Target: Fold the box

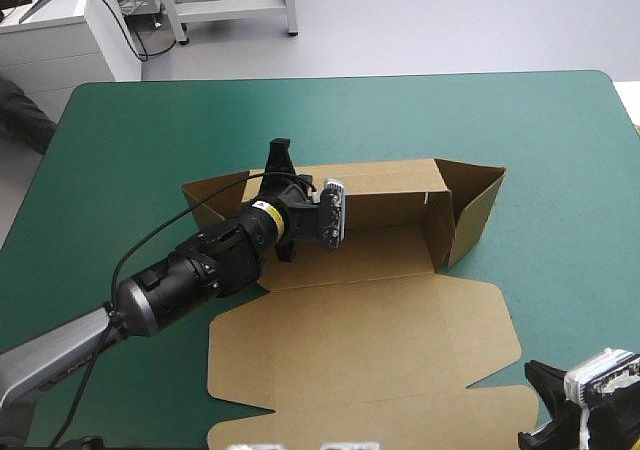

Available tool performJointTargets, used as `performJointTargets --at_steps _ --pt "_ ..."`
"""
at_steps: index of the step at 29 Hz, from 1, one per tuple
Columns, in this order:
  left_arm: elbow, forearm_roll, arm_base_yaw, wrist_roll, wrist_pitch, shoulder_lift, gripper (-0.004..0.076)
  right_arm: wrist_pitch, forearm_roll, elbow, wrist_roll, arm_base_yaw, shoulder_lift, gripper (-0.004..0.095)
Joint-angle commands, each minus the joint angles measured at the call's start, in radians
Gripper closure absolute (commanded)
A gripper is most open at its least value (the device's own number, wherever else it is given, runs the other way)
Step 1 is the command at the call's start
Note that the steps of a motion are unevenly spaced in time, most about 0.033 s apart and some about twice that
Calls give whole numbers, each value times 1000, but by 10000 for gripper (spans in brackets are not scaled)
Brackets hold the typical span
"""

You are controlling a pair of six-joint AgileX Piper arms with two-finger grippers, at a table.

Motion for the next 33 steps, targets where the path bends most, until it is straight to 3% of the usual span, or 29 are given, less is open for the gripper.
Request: performJointTargets --at_steps 1,7,23,26,30,33 --pt "8 181 9 -164 -49 -28 732 -72 -4 -23 -6 -3 18 927" --pt "52 341 3 -382 -45 -28 732 -72 -4 -23 -6 -3 18 927" --pt "104 344 -51 -387 -45 -28 732 -74 -8 -23 -7 -3 18 893" --pt "104 352 -51 -412 -45 -28 732 -74 -6 -23 -37 -3 18 746" --pt "104 389 -51 -467 -45 -28 732 -74 -4 -23 -41 -3 18 424" --pt "104 386 -51 -468 -48 -28 732 -74 -4 -23 -41 -3 18 314"
